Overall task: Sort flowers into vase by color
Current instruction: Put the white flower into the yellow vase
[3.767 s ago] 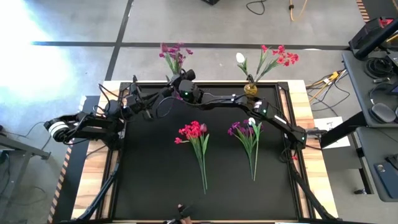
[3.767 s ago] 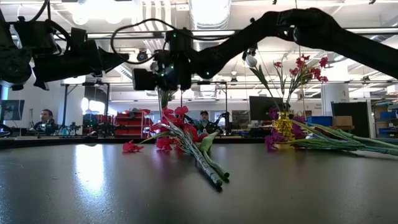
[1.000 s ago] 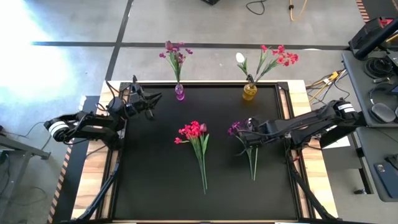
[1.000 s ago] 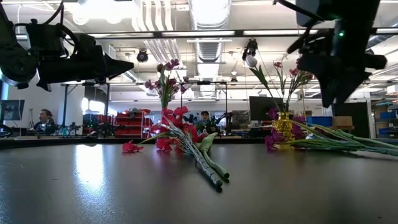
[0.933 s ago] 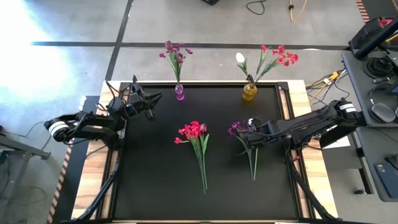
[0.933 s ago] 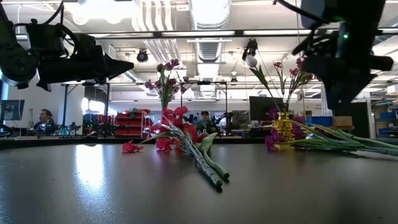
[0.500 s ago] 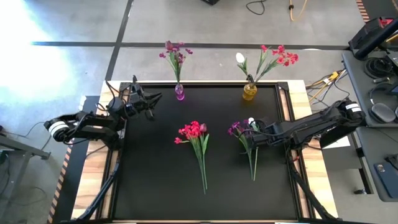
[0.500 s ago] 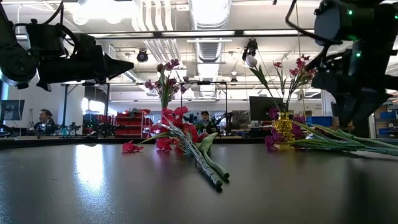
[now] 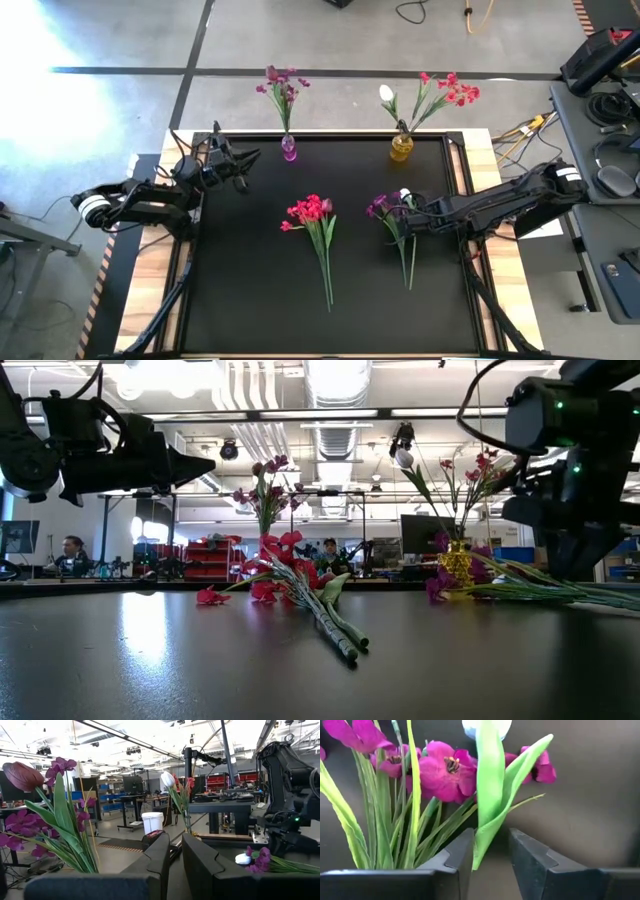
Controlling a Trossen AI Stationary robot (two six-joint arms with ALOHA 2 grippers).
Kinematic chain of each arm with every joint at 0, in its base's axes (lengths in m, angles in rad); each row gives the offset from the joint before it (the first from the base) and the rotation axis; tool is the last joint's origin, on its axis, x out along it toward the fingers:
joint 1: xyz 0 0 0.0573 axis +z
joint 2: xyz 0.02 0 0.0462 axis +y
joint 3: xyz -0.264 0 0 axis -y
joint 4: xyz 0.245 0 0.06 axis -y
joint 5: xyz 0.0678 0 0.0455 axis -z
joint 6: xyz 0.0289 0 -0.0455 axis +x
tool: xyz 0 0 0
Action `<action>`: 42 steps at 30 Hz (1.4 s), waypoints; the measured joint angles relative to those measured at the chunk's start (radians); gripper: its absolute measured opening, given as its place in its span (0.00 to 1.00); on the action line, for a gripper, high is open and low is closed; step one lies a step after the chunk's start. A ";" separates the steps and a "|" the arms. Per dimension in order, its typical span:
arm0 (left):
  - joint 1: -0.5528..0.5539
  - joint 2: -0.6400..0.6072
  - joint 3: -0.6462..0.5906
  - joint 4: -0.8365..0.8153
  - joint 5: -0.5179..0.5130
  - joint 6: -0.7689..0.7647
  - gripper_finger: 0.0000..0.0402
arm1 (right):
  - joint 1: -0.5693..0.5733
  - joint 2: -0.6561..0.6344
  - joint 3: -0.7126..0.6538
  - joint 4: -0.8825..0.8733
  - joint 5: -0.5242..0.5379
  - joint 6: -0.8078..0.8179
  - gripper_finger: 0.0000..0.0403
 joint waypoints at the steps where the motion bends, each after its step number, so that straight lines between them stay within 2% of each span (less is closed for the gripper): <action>1: 0.000 0.000 0.000 -0.001 0.000 0.000 0.09 | -0.002 0.000 -0.007 0.014 -0.006 -0.006 0.26; 7: 0.000 0.000 0.000 0.000 0.000 0.000 0.09 | -0.015 0.000 -0.019 0.048 -0.018 -0.051 0.15; 12: 0.000 0.000 0.000 0.000 0.000 0.000 0.09 | -0.015 -0.007 0.029 0.034 -0.008 -0.113 0.07; 19: 0.000 0.000 0.001 -0.001 0.000 0.000 0.09 | -0.015 -0.013 0.168 -0.087 0.116 -0.189 0.05; 23: 0.000 0.000 0.001 -0.003 0.000 0.000 0.09 | -0.012 -0.014 0.260 -0.147 0.287 -0.247 0.05; 32: 0.000 0.000 0.001 -0.002 0.000 0.000 0.09 | 0.035 -0.014 0.326 -0.034 0.926 -0.433 0.05; 37: 0.000 0.000 0.001 -0.002 0.000 0.000 0.09 | 0.042 -0.014 0.318 0.023 1.198 -0.490 0.05; 38: 0.000 0.000 0.001 -0.002 0.000 0.000 0.09 | 0.042 -0.014 0.318 0.022 1.234 -0.491 0.05; 42: 0.000 0.000 0.002 -0.003 0.000 0.000 0.09 | -0.005 -0.015 0.334 0.020 1.241 -0.514 0.05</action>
